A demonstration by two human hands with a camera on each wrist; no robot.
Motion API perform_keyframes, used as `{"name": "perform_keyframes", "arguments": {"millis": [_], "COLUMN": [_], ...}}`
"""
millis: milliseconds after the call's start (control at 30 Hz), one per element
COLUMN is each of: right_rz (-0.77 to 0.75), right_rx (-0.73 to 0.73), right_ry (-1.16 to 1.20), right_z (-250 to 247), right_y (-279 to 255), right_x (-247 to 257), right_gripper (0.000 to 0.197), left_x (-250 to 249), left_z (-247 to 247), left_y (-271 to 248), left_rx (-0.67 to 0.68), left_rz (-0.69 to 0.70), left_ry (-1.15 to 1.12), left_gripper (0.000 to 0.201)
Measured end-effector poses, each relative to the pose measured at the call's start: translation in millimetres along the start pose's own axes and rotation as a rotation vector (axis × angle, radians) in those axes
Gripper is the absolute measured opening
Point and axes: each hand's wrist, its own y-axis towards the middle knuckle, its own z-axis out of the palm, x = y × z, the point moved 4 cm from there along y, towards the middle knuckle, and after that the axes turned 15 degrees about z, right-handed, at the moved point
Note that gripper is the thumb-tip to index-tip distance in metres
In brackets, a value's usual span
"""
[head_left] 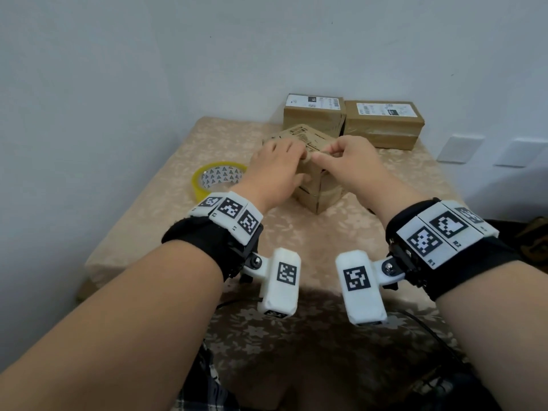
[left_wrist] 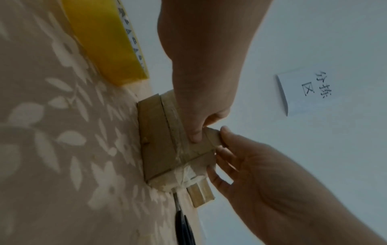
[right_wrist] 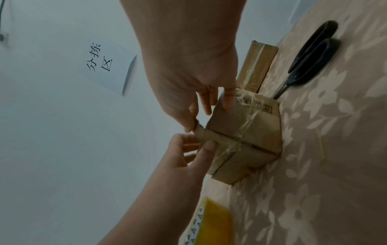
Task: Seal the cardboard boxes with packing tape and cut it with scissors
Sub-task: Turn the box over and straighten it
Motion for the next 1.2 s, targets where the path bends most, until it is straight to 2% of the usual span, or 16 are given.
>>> {"name": "perform_keyframes", "arguments": {"millis": [167, 333, 400, 500, 567, 733, 800, 867, 967, 1100, 1133, 1200], "right_rz": [-0.016, -0.071, -0.062, -0.001, 0.049, 0.08, 0.08, 0.095, 0.124, 0.127, 0.115, 0.05], "right_rx": [-0.095, -0.124, -0.134, -0.141, -0.111, -0.047, -0.06, -0.01, 0.118, 0.191, 0.192, 0.153], "right_ry": [-0.021, -0.052, -0.06, -0.076, -0.059, -0.019, -0.06, -0.025, 0.043, -0.019, -0.025, -0.087], "right_z": [-7, -21, -26, -29, -27, -20, -21, -21, -19, -20, -20, -19], "right_y": [3, 3, 5, 10, 11, 11, 12, 11, 5, 3, 4, 7], "right_x": [-6, -7, -13, -23, -27, -25, -23, -21, -19, -18, -19, -18], "right_gripper": [0.007, 0.004, 0.005, 0.009, 0.012, 0.013, 0.014, 0.014, 0.022, 0.032, 0.033, 0.033], "left_x": [-2, 23, 26, 26, 24, 23, 25, 26, 21, 9, 7, 7], "left_z": [-2, -11, -10, -10, -10, -13, -13, -11, -6, 9, 13, 15], "left_y": [5, -5, -11, -13, -13, -12, -12, -12, -11, -8, -6, -1], "left_rx": [0.009, -0.007, 0.025, 0.044, 0.018, -0.148, -0.187, -0.202, -0.113, 0.161, 0.183, 0.137], "left_rz": [-0.047, -0.196, -0.208, -0.212, -0.237, -0.434, -0.488, -0.518, -0.471, -0.466, -0.462, -0.416], "left_ry": [-0.031, -0.21, -0.331, -0.333, -0.301, -0.266, -0.34, -0.472, -0.589, -0.458, -0.42, -0.36], "left_gripper": [0.033, 0.035, 0.037, 0.038, 0.043, 0.048, 0.048, 0.055, 0.075, 0.1, 0.101, 0.094]}}
